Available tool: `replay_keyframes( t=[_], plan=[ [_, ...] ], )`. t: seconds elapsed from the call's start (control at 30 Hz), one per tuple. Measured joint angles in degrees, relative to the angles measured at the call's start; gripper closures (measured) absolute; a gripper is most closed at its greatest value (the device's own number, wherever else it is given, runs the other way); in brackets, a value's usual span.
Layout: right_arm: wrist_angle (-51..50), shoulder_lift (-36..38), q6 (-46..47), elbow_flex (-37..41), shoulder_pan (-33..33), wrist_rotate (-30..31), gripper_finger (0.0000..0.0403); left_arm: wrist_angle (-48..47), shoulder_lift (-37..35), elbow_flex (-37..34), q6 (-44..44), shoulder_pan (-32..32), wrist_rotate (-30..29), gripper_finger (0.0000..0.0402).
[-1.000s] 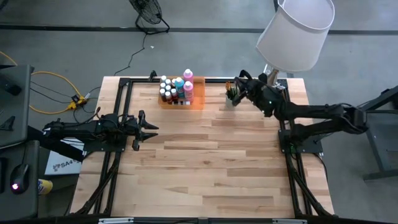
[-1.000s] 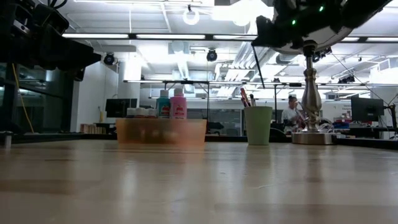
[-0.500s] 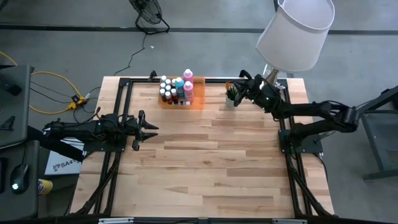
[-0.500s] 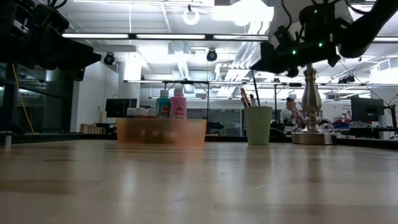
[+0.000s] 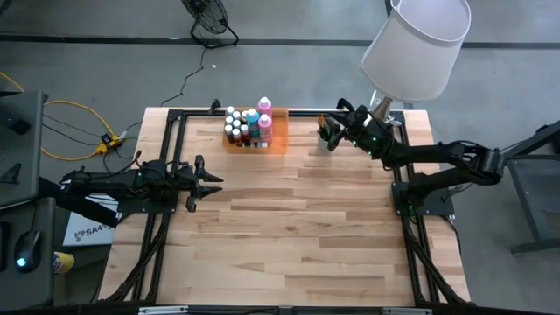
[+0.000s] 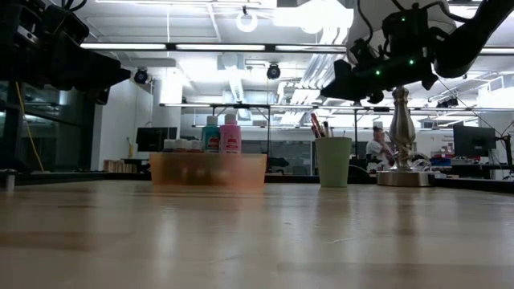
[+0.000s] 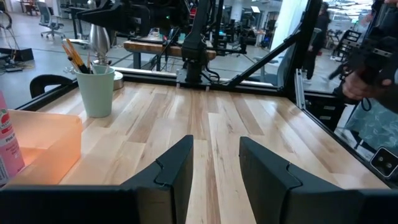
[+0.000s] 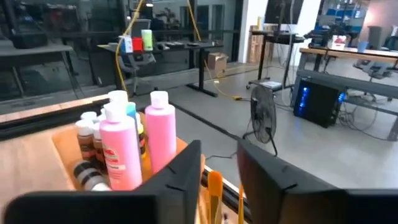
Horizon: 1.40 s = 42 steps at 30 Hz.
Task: Pick & Place Paint Supplies
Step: Return to Home Position
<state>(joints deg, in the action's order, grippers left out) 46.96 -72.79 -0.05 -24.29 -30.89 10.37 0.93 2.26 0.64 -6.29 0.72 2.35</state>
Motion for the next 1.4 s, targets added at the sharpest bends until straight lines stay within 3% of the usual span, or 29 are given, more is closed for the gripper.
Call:
replay_keyframes(
  t=[0.1, 0.23, 0.47, 0.6, 0.83, 1.07, 1.4],
  plan=[
    [-0.1, 0.0, 0.1, 0.0, 0.5, -0.1, 0.0257, 0.0, 0.0, 0.0, 0.0, 0.0, 0.0, 0.0275],
    [-0.5, 2.5, 0.4, 1.0, 2.6, 4.3, 0.0218, 0.0, 0.0, 0.0, 0.0, 0.0, 0.0, 0.0275],
    [-0.4, 13.5, 5.8, 10.4, 11.8, 10.6, 0.0195, 0.0, 0.0, 0.0, 0.0, 0.0, 0.0, 0.0275],
    [-3.5, 21.7, 8.7, 15.8, 18.6, 6.5, 0.0196, 0.0, 0.0, 0.0, 0.0, 0.0, 0.0, 0.0275],
    [-21.8, 35.7, 15.4, 17.1, 24.5, -14.5, 0.0198, 0.0, 0.0, 0.0, 0.0, 0.0, 0.0, 0.0275],
    [-32.8, 45.9, 16.8, 17.1, 29.0, -14.7, 0.0198, 0.0, 0.0, 0.0, 0.0, 0.0, 0.0, 0.0275],
    [-27.9, 51.3, 16.3, 22.2, 31.6, -9.6, 0.0198, 0.0, 0.0, 0.0, 0.0, 0.0, 0.0, 0.0275]
  ],
)
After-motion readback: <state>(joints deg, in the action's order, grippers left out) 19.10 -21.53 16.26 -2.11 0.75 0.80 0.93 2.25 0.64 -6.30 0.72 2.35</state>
